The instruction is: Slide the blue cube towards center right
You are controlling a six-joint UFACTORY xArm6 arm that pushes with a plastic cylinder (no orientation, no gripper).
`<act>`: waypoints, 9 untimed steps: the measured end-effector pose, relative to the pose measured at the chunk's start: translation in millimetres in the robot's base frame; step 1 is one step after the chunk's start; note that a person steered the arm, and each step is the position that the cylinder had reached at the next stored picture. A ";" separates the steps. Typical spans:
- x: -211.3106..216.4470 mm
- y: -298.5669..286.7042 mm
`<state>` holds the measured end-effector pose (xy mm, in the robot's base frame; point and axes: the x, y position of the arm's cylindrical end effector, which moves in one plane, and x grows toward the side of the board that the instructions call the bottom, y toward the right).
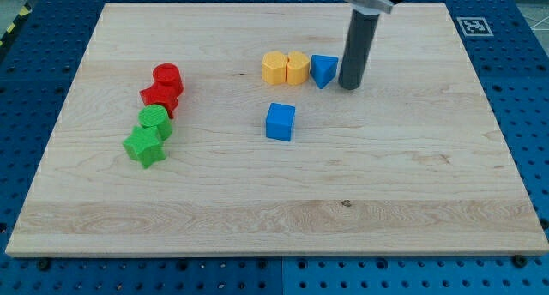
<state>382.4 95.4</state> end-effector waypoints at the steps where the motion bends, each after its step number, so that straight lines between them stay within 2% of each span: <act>1: 0.0 -24.9; 2: 0.1 -34.6; 4: 25.5 -6.7; 5: 34.4 -14.6; 9: 49.8 -134.7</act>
<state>432.2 -39.3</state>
